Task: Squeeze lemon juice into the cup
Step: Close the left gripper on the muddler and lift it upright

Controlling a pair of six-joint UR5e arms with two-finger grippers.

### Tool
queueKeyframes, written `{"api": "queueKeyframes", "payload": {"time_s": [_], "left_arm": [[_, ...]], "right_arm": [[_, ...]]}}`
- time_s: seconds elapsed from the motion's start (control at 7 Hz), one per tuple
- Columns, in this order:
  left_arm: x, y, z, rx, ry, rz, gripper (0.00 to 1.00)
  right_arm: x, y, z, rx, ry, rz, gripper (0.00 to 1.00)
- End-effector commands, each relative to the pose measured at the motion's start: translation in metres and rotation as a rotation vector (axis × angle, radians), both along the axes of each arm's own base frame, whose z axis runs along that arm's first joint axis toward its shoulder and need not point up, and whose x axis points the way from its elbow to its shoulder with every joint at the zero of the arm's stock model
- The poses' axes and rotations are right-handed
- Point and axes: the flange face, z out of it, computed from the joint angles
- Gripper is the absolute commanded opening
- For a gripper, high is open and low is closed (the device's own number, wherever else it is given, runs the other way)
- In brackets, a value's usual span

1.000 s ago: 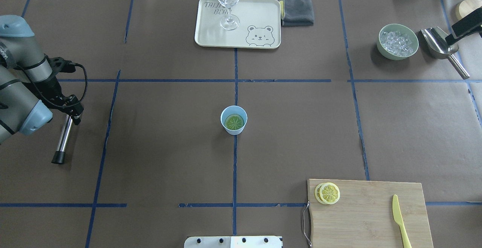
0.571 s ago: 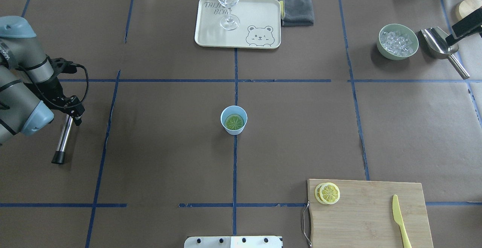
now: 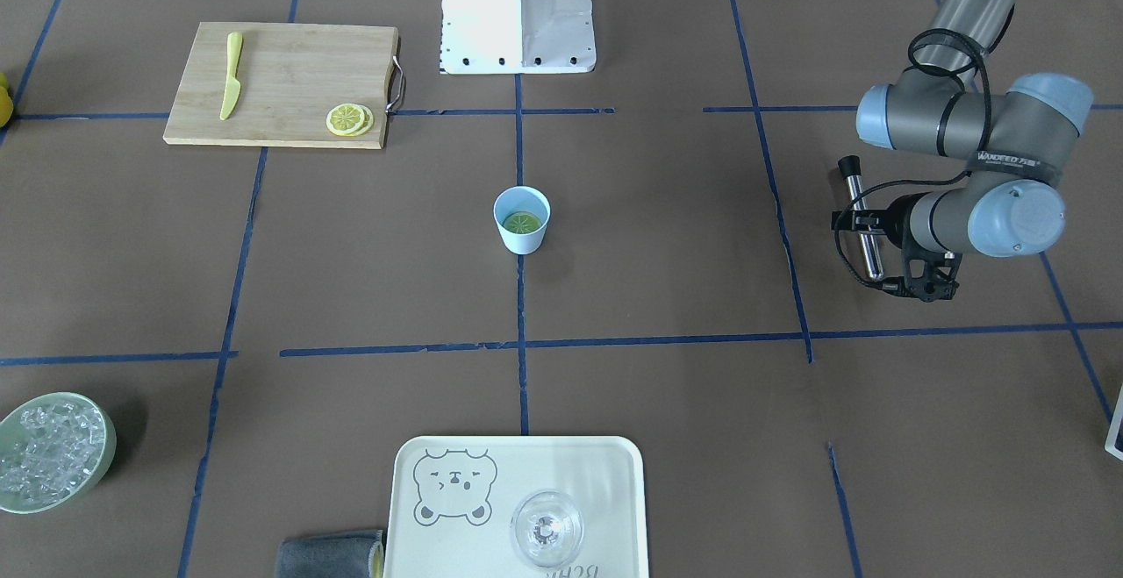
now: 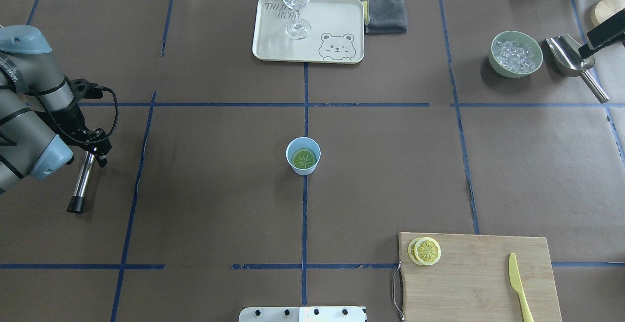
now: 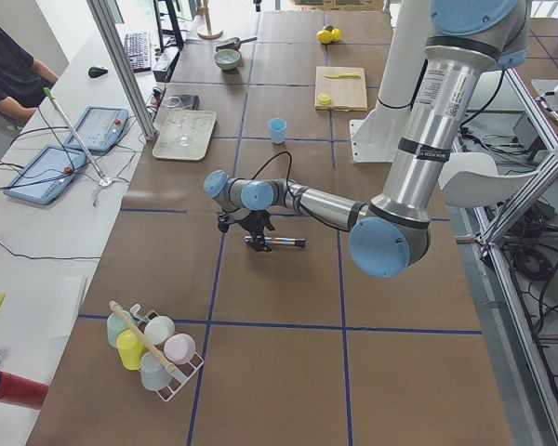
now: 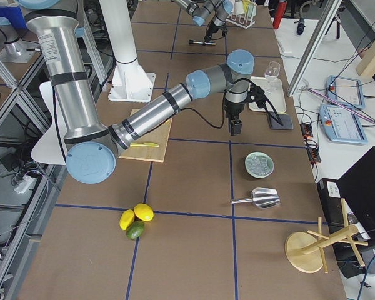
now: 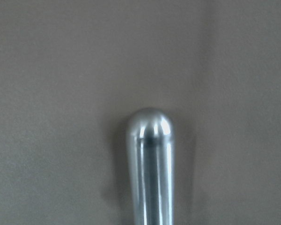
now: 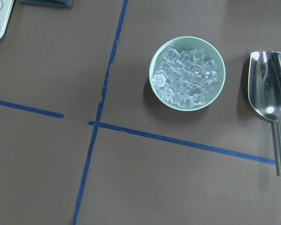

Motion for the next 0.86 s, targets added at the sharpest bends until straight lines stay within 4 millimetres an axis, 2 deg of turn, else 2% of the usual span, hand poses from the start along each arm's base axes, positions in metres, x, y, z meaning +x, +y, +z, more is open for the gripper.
{"api": "queueKeyframes", "payload": {"time_s": [0.0, 0.14, 0.29, 0.43, 0.71], "left_arm": [[-0.001, 0.002, 0.003, -0.004, -0.005, -0.003, 0.55], [-0.001, 0.002, 0.003, -0.005, -0.008, -0.004, 0.33], [-0.001, 0.001, 0.001, -0.004, -0.006, -0.005, 0.07], [0.0, 0.0, -0.009, -0.012, -0.013, -0.031, 0.0], [-0.01, -0.002, -0.048, 0.082, -0.081, -0.1, 0.0]], "right_arm": [[0.0, 0.001, -0.002, -0.001, 0.0, 0.001, 1.0], [0.001, 0.002, -0.003, 0.001, -0.001, 0.001, 1.0], [0.001, 0.002, -0.003, 0.001, -0.001, 0.001, 1.0], [0.0, 0.002, -0.003, -0.001, -0.002, 0.0, 1.0], [0.001, 0.002, -0.003, -0.001, -0.002, 0.002, 1.0]]}}
